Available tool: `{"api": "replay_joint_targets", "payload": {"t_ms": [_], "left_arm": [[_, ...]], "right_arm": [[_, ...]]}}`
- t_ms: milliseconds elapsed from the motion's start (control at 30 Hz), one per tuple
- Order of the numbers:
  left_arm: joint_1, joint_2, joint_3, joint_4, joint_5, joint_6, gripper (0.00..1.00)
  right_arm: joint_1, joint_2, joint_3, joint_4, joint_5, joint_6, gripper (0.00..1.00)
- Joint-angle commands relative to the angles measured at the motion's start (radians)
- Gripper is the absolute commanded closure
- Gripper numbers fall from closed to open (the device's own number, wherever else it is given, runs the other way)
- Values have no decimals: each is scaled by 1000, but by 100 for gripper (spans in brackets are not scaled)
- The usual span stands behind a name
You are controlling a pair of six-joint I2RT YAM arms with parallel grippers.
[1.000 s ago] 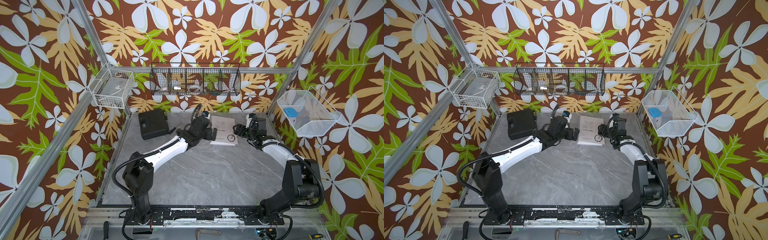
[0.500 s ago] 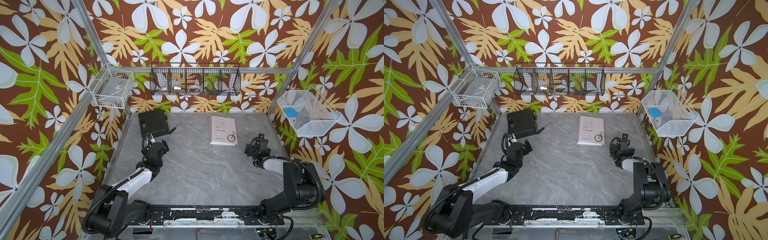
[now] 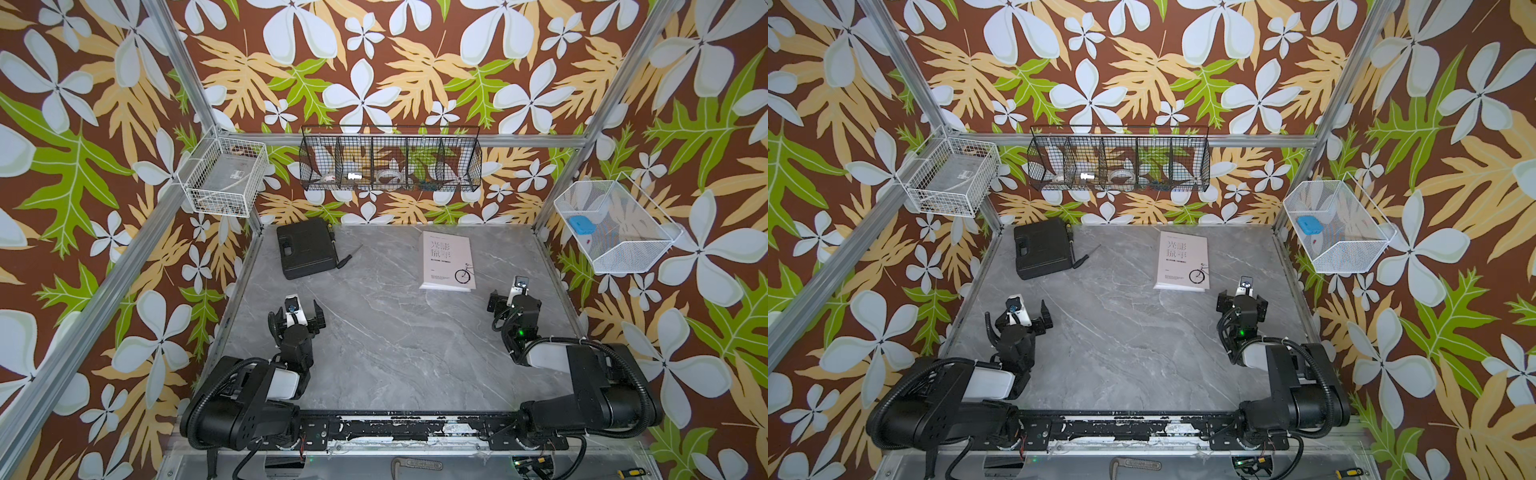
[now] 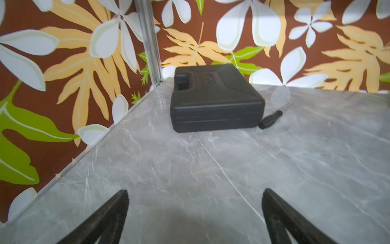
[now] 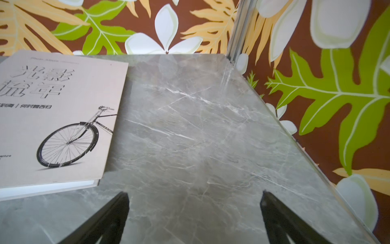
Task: Place the photos into the photo albums
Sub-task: Reset both arms
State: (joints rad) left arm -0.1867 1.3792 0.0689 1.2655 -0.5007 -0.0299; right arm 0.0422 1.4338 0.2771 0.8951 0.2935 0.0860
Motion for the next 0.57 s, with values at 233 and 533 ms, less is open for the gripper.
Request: {"api": "replay_joint_targets", "payload": {"t_ms": [233, 533], "left_arm": [[12, 6, 50, 80, 12, -22, 0], [47, -12, 50, 50, 82, -43, 0]], "right_arm": [[16, 31, -62, 253, 19, -41, 1], [15, 22, -63, 241, 19, -38, 1]]}}
